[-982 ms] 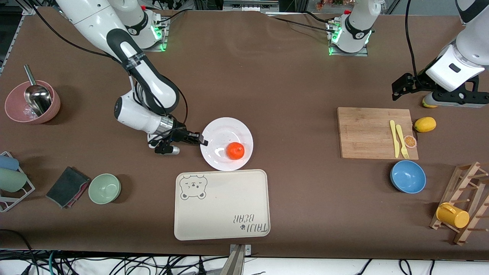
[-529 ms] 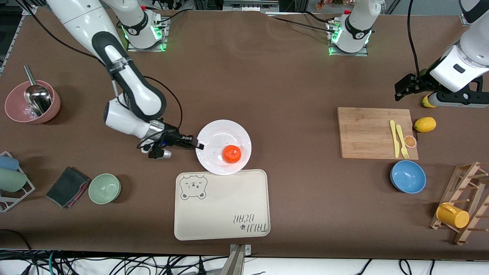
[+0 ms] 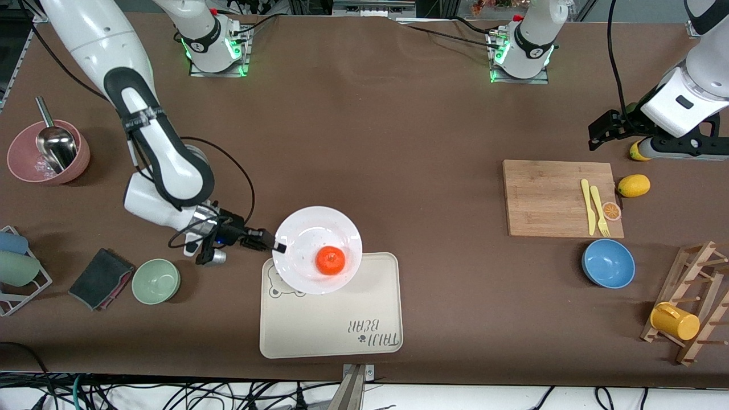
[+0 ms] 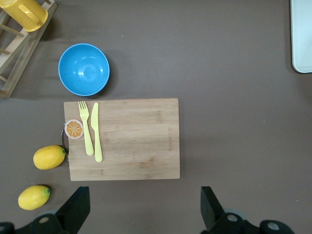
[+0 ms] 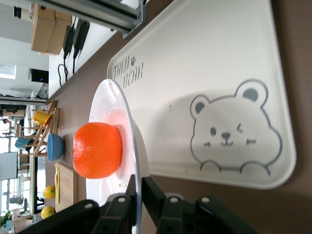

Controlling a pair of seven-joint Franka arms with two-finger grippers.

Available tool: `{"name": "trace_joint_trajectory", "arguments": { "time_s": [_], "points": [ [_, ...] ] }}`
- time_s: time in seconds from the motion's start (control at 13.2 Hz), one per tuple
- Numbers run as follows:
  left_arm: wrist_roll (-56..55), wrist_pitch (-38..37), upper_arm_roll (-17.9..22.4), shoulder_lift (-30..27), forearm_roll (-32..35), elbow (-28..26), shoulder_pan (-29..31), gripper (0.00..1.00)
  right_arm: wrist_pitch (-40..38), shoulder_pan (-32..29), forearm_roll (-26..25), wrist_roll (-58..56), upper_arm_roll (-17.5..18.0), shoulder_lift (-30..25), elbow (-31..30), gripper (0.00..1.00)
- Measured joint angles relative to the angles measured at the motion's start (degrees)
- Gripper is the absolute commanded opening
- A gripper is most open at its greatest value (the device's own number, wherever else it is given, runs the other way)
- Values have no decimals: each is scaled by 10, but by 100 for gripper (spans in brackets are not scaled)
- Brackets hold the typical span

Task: Place orange and plate with both arms
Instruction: 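Carry the plate with the right gripper onto the bear tray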

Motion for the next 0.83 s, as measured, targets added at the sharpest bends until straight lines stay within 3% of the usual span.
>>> {"name": "trace_joint_trajectory", "arguments": {
  "time_s": [0.38, 0.83],
  "points": [
    [0, 0, 0, 0, 0, 0, 0, 100, 0, -3, 0, -21, -3, 96, 104, 0],
    [0, 0, 0, 0, 0, 0, 0, 100, 0, -3, 0, -43, -4, 146, 139, 0]
  ]
}}
